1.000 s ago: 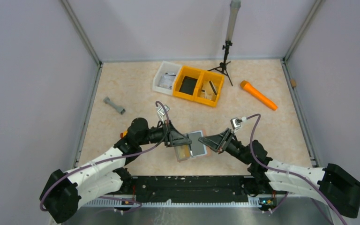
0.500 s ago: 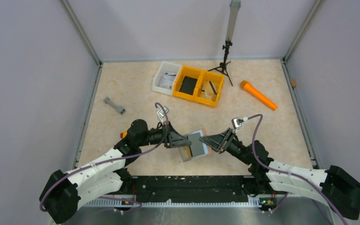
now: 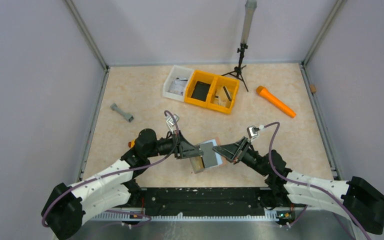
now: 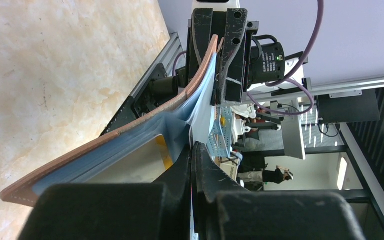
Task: Take the credit cards out of the card holder
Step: Remove the credit card from the card holder.
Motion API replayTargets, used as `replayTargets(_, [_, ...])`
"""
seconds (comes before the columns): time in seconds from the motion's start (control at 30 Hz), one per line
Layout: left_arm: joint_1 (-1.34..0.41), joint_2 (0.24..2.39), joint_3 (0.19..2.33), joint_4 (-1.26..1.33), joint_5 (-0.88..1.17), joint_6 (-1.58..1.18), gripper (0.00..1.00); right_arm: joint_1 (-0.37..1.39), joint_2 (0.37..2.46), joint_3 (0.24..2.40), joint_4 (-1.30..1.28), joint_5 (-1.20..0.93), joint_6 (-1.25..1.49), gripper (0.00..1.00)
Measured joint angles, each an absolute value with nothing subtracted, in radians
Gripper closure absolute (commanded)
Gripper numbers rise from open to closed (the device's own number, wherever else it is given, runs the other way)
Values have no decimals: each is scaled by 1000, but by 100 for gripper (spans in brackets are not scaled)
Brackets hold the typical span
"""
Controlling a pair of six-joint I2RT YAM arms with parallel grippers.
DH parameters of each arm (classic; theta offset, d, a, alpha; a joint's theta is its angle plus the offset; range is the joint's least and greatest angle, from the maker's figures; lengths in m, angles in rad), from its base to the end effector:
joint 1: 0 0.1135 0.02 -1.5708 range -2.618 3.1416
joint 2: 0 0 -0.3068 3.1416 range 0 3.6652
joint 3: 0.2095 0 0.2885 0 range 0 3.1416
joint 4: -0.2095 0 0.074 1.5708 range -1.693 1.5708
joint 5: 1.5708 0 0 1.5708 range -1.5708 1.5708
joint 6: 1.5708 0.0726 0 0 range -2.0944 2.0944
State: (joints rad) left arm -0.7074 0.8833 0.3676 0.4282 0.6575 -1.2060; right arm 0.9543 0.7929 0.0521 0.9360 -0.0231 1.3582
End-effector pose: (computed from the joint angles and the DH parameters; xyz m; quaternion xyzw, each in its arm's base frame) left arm 0.1470 -0.1841 0.2522 0.0392 0.7301 -0.6597 0.1738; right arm 0.1127 0.1619 0.2143 0.1186 0.6237 0.7101 0.3045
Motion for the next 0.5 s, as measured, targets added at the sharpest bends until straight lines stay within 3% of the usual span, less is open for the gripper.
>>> replayTargets(0.07, [-706, 881, 364, 429, 657, -1206, 100, 954, 793, 52, 936, -23, 1359, 90])
replayTargets(0.17, [-706, 878, 362, 432, 657, -1206, 100, 954, 792, 52, 936, -23, 1360, 100])
replayTargets(0.3, [-705, 878, 361, 437, 657, -1206, 100, 954, 792, 52, 934, -20, 1364, 100])
replayTargets(0.43, [-705, 877, 358, 442, 657, -1206, 82, 954, 789, 50, 935, -18, 1366, 100])
replayTargets(0.5, [-705, 875, 354, 441, 657, -1208, 79, 954, 776, 43, 936, -9, 1370, 100])
